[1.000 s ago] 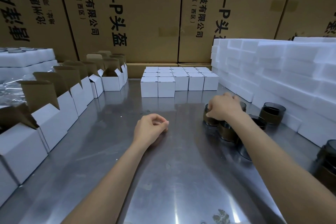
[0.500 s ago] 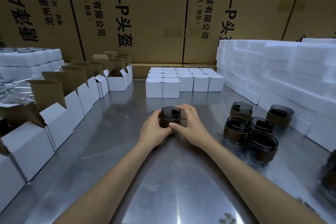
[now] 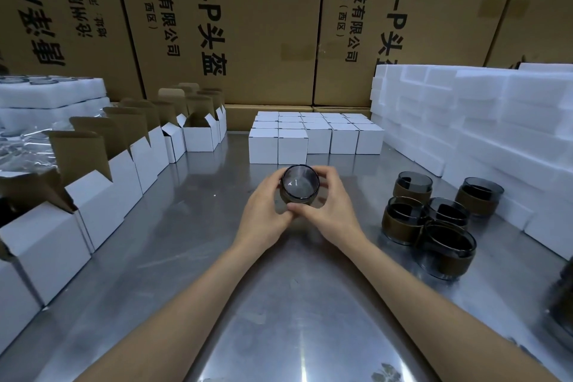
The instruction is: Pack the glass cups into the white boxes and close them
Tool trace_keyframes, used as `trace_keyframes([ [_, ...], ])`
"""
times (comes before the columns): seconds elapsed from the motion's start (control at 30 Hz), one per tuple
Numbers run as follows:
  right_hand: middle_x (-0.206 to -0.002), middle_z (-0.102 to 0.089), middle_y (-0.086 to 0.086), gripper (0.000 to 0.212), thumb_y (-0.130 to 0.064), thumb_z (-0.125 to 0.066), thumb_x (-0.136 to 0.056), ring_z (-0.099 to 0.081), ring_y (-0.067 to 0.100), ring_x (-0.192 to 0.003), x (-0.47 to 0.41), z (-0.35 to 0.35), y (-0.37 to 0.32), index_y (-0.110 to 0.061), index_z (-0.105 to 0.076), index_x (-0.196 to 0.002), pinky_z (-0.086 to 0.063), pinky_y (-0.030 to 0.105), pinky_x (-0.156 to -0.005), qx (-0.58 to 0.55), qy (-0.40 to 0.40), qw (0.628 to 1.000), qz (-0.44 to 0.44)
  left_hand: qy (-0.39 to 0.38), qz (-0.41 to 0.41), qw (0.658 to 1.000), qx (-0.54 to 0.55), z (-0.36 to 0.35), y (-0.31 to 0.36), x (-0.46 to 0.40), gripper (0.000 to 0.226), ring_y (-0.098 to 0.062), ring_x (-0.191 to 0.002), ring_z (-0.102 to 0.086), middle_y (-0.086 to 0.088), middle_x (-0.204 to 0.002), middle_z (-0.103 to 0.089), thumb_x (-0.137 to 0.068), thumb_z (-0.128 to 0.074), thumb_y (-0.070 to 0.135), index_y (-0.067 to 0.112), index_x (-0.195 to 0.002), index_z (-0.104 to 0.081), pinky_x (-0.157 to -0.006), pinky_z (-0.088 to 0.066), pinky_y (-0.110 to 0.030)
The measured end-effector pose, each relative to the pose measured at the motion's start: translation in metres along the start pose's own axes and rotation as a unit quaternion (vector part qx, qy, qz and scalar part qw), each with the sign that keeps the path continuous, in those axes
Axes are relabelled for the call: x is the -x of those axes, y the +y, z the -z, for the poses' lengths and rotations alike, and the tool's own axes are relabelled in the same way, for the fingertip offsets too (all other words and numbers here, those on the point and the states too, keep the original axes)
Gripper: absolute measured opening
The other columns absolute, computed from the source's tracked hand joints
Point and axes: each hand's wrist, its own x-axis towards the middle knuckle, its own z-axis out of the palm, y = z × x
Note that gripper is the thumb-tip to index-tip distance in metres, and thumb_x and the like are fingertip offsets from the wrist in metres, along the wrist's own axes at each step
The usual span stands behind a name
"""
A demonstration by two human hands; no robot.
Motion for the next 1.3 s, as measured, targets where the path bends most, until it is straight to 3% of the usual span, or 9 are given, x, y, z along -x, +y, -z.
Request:
trace_keyframes([
  [0.2,-0.116,-0.057,-0.006,0.067,-0.016,-0.086,-0.064,-0.052,0.016,-0.113,0.002,-0.003,-0.002,-0.025,-0.043,-0.114,-0.046,0.037,-0.095,0.009,-0.004,1.000,0.027,-0.010,-0.029,1.000,-0.007,-0.001,-0.002,0.000,0.066,-0.015,-0.116,-0.054,0.005,-0.125,-0.058,-0.070,-0.069,-0.004,0.017,-0.129,-0.049,-0.101,-0.043,-0.031],
  [0.4,-0.109,-0.055,-0.012,0.063,-0.024,-0.086,-0.065,-0.052,0.012,-0.109,0.002,-0.001,0.001,-0.030,-0.041,-0.108,-0.046,0.029,-0.091,0.016,0.001,1.000,0.020,-0.023,-0.018,0.999,0.017,0.000,-0.003,0.001,0.067,-0.015,-0.118,-0.054,0.006,-0.125,-0.059,-0.073,-0.069,-0.003,0.019,-0.133,-0.048,-0.102,-0.043,-0.032],
  [0.57,-0.111,-0.060,-0.006,0.055,-0.048,-0.075,-0.074,-0.058,0.005,-0.101,0.001,0.009,-0.005,-0.032,-0.051,-0.121,-0.048,0.013,-0.078,-0.093,0.013,0.994,-0.055,-0.062,0.023,0.994,0.091,0.001,0.004,0.005,0.072,-0.006,-0.093,-0.062,0.016,-0.116,-0.058,-0.079,-0.073,0.044,0.034,-0.141,-0.039,-0.080,-0.051,-0.018],
  [0.7,-0.111,-0.062,0.000,0.044,-0.053,-0.051,-0.085,-0.062,0.016,-0.102,-0.001,0.014,-0.014,-0.032,-0.056,-0.123,-0.054,0.029,-0.071,-0.170,-0.043,0.980,-0.098,-0.037,0.057,0.994,0.088,-0.002,0.007,0.002,0.055,-0.014,-0.078,-0.061,0.009,-0.096,-0.067,-0.074,-0.057,0.067,0.025,-0.110,-0.061,-0.073,-0.048,-0.023],
  [0.8,-0.110,-0.065,-0.006,0.026,-0.037,-0.052,-0.094,-0.061,0.012,-0.105,-0.002,0.016,-0.016,-0.027,-0.062,-0.116,-0.054,0.022,-0.066,-0.203,-0.086,0.967,-0.131,-0.034,0.136,0.980,0.141,0.001,0.004,-0.002,0.081,-0.018,-0.075,-0.062,-0.004,-0.082,-0.069,-0.074,-0.044,0.083,0.008,-0.093,-0.067,-0.074,-0.049,-0.031],
  [0.9,-0.113,-0.067,0.002,0.029,-0.036,-0.057,-0.092,-0.061,0.017,-0.110,-0.002,0.018,-0.013,-0.018,-0.065,-0.114,-0.053,0.034,-0.083,-0.213,-0.111,0.956,-0.166,-0.042,0.200,0.964,0.170,0.004,0.005,-0.006,0.088,-0.014,-0.058,-0.061,-0.004,-0.063,-0.065,-0.067,-0.037,0.082,0.002,-0.081,-0.070,-0.066,-0.050,-0.030],
  [1.03,-0.106,-0.068,0.003,0.040,-0.053,-0.062,-0.080,-0.063,0.016,-0.095,-0.002,0.020,-0.012,-0.017,-0.066,-0.097,-0.053,0.028,-0.066,-0.209,-0.110,0.948,-0.213,-0.062,0.223,0.963,0.136,0.001,0.002,-0.008,0.078,-0.010,-0.046,-0.059,-0.002,-0.047,-0.062,-0.081,-0.028,0.079,0.014,-0.049,-0.058,-0.062,-0.046,-0.028],
  [1.17,-0.107,-0.066,0.003,0.054,-0.062,-0.067,-0.060,-0.063,0.015,-0.094,-0.001,0.020,-0.010,-0.020,-0.065,-0.095,-0.052,0.026,-0.064,-0.221,-0.106,0.945,-0.215,-0.095,0.220,0.962,0.128,0.000,-0.002,-0.008,0.082,-0.014,-0.065,-0.066,-0.003,-0.063,-0.070,-0.086,-0.023,0.077,0.013,-0.067,-0.071,-0.081,-0.050,-0.035],
  [1.3,-0.120,-0.064,-0.001,0.046,-0.046,-0.071,-0.075,-0.064,0.013,-0.106,-0.001,0.019,-0.007,-0.024,-0.062,-0.114,-0.053,0.028,-0.070,-0.248,-0.101,0.941,-0.207,-0.085,0.195,0.947,0.242,0.001,0.002,-0.005,0.054,-0.025,-0.102,-0.067,-0.001,-0.108,-0.072,-0.087,-0.045,0.066,0.024,-0.112,-0.069,-0.096,-0.050,-0.046],
])
